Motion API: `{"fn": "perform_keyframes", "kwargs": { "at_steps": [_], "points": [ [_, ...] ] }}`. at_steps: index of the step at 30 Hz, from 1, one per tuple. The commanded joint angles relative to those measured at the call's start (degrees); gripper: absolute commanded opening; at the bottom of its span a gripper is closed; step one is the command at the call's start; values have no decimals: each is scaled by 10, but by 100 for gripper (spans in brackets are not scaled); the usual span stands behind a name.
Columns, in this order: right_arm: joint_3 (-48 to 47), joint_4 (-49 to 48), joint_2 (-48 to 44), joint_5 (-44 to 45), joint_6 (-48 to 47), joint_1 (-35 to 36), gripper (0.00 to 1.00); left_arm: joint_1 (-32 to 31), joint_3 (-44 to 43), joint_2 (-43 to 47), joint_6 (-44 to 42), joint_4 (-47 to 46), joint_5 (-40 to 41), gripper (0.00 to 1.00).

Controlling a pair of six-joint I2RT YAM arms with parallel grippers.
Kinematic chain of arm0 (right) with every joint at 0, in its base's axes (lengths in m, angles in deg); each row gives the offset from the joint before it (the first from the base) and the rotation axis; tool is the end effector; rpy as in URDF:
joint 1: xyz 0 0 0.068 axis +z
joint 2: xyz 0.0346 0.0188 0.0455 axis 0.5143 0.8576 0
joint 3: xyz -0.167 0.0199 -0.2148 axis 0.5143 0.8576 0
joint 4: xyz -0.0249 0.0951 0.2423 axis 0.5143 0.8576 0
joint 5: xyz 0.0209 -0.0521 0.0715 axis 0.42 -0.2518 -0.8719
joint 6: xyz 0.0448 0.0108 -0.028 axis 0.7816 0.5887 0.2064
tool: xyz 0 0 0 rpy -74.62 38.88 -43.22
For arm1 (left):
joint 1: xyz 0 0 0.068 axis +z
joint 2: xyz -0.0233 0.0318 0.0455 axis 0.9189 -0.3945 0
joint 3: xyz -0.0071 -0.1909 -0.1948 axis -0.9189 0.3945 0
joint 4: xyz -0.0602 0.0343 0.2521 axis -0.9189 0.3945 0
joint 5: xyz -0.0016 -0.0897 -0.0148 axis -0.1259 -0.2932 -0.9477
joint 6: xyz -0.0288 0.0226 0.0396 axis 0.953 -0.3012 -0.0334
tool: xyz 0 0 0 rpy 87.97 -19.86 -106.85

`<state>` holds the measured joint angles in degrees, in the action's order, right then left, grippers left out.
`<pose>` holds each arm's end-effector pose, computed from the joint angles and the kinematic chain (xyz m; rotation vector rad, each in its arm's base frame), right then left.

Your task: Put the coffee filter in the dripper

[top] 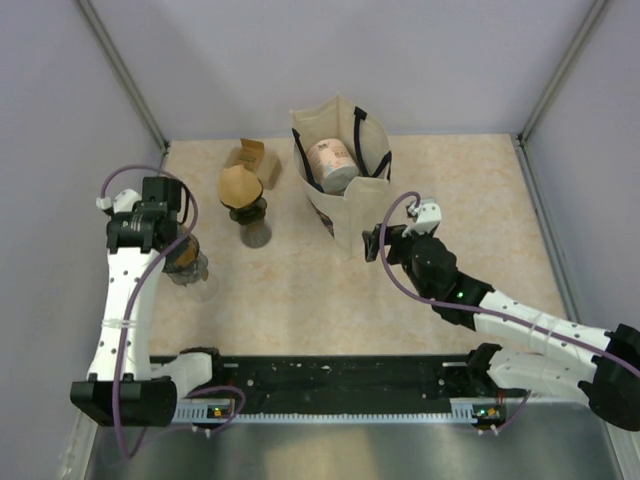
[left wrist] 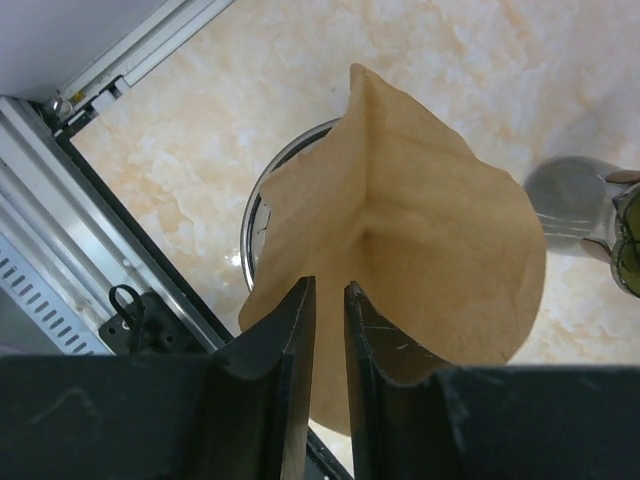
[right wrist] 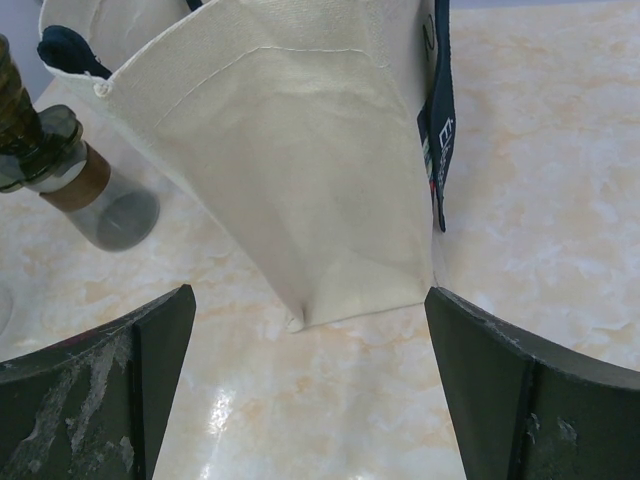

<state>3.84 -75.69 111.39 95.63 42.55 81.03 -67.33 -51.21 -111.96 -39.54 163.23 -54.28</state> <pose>0.1603 0.1633 0.2764 -0.0746 1.7417 0.4284 0.1782 0.0160 0.3749 -1.1643 2.1925 0.3426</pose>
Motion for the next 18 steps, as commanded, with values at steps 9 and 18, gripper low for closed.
{"fn": "perform_keyframes", "kwargs": {
  "at_steps": [9,18],
  "points": [
    [-5,-19,9,9,-7,-5,99,44,61,-10,-31,-61,-40,23],
    [-3,-21,8,9,-7,-5,99,47,55,-35,-48,-64,-51,24]
  ]
}}
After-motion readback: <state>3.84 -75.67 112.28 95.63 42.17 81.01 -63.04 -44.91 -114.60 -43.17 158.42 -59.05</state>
